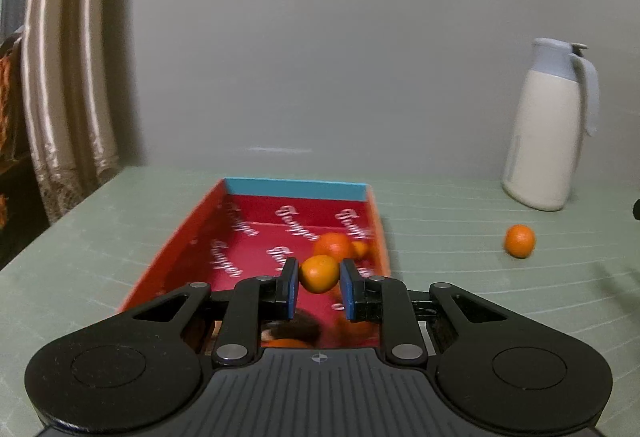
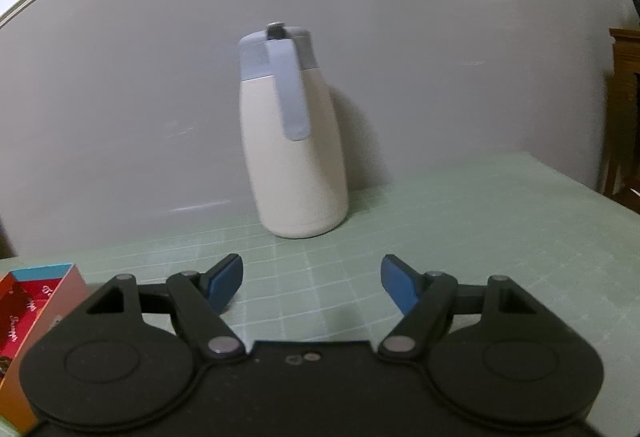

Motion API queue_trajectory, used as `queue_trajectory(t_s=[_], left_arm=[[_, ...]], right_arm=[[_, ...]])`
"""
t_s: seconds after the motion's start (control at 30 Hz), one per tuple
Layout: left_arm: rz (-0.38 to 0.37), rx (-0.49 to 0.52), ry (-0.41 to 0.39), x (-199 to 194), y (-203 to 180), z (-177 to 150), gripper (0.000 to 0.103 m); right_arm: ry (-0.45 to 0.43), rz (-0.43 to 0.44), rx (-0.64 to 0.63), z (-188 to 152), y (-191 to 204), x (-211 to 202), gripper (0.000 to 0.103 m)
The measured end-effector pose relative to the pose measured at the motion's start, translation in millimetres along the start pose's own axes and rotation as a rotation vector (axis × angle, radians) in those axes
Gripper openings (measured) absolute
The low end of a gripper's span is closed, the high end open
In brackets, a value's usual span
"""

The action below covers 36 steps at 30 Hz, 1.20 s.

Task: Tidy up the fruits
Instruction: 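Carry the small mandarin into the red box and open the left tool, then move the right tool to the last mandarin and grasp it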

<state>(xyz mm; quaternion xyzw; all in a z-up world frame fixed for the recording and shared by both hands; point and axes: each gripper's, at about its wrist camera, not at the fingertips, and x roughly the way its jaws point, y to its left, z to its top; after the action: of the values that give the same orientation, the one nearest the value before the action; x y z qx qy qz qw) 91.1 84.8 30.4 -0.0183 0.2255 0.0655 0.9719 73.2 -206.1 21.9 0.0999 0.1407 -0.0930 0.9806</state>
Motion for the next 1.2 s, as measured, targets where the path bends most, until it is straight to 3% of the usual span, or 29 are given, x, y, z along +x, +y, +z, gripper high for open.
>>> queue_trajectory(t_s=[0.5,0.8,0.83,0.87,0.9,1.2], left_arm=[[0.079,-0.048,0.038,16.2,59.1,-10.4,0.022],[0.087,-0.07,0.035,19.4,68.9,-10.5,0.023],[0.086,-0.069,0.037,19.3,68.4,-10.8,0.025],[0.088,-0.065,0.037,19.2,67.2,-11.2,0.042],[0.093,-0.062,0.031,17.9,66.1,-10.8,0.067],[0.089,-0.03,0.002,11.8,53.3,-9.3,0.07]], right_arm=[[0.011,0.074,-0.054,-8.3,61.3,8.1,0.076],[0.015,0.079,-0.077,-13.9,75.0,13.7,0.076],[0.016,0.078,-0.077,-13.9,75.5,14.0,0.076],[0.016,0.077,-0.077,-14.0,76.0,14.5,0.076],[0.016,0.076,-0.079,-14.3,76.2,14.7,0.076],[0.019,0.068,-0.075,-13.5,69.3,15.5,0.076]])
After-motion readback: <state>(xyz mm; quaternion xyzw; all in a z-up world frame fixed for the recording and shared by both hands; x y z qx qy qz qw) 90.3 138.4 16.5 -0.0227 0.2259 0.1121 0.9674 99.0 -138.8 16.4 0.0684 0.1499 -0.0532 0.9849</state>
